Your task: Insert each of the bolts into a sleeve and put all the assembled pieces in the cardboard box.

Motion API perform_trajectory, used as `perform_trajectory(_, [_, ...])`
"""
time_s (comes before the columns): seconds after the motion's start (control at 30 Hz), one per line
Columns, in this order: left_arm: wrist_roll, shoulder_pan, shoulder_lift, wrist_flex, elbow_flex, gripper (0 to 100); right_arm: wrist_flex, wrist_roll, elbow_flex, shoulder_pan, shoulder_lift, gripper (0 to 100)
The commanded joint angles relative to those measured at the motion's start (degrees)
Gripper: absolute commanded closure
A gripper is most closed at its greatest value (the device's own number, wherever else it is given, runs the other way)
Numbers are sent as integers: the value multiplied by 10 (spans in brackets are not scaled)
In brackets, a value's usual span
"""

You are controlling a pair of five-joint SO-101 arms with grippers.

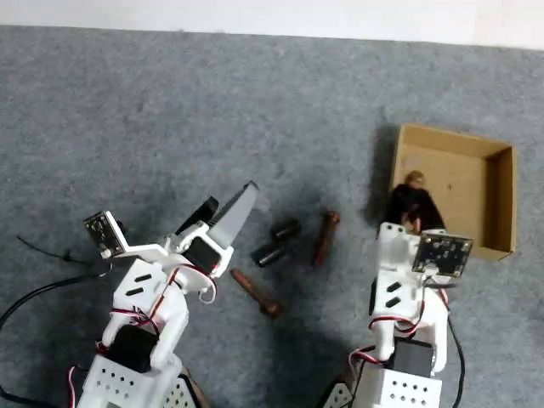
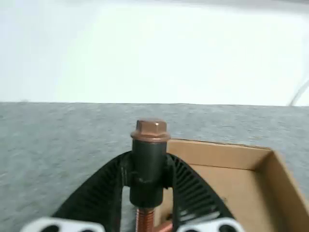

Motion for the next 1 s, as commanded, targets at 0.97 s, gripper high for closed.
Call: perform_trajectory(0.97, [-28, -7, -5, 15, 11, 657, 50, -90, -420, 40, 764, 993])
